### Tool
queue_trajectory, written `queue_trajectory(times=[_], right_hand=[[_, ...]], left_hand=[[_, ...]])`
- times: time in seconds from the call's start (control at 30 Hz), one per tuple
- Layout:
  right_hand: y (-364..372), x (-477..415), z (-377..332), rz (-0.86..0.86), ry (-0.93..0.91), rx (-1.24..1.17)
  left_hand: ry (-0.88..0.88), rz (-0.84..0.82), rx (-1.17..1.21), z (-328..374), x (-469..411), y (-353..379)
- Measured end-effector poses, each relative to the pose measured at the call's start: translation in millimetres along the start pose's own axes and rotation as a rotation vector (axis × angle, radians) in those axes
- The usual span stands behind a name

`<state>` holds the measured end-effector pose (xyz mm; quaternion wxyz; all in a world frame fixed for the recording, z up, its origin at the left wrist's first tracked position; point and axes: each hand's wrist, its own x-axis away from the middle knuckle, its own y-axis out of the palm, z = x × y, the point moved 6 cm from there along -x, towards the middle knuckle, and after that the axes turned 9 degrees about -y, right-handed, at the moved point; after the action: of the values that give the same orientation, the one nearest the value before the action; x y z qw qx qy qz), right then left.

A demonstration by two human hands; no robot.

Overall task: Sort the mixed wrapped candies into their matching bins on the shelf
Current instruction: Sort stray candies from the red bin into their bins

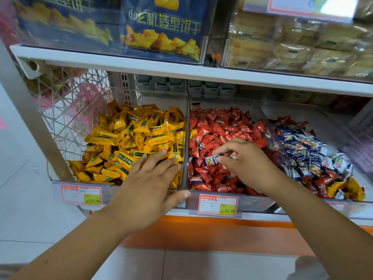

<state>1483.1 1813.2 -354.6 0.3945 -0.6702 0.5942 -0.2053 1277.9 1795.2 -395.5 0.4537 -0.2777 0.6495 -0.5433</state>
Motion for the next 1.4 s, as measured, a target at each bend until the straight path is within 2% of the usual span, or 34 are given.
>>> queue_trajectory(times=[0.27,0.47,0.53,0.63,0.77,0.93,1.07,1.27,1.4], right_hand=[[-10,5,2,0.061,0.069,-0.192],[-17,2,-4,0.087,0.032,-0.148],[-11,2,-7,0.019,0.032,-0.139],[13,2,-17,-0.182,-0.014,-0.089],[42,0,-21,-0.356,-0.111,0.206],[48,-5,-11,-0.495,-0.041,0.319],[50,-7,-13,-0.422,-0.093,0.295],[31,-11,-19,-0.172,-0.120,0.111],[32,-19,-19,-0.150,-0.091,0.142]], left_hand=[[-0.005,0.010,0.002,1,-1,-2],[-0.009,-0.002,0.026,0,0,1],[-0.007,-0.004,0.030,-1,0,2],[-0.002,0.002,0.020,-1,0,2],[-0.010,0.003,0.021,0,1,0],[-0.010,0.002,0.020,0,1,-1],[-0.005,0.012,0.015,1,0,-1],[-0.015,-0.003,0.021,0,0,0],[-0.017,-0.005,0.022,0,0,0]])
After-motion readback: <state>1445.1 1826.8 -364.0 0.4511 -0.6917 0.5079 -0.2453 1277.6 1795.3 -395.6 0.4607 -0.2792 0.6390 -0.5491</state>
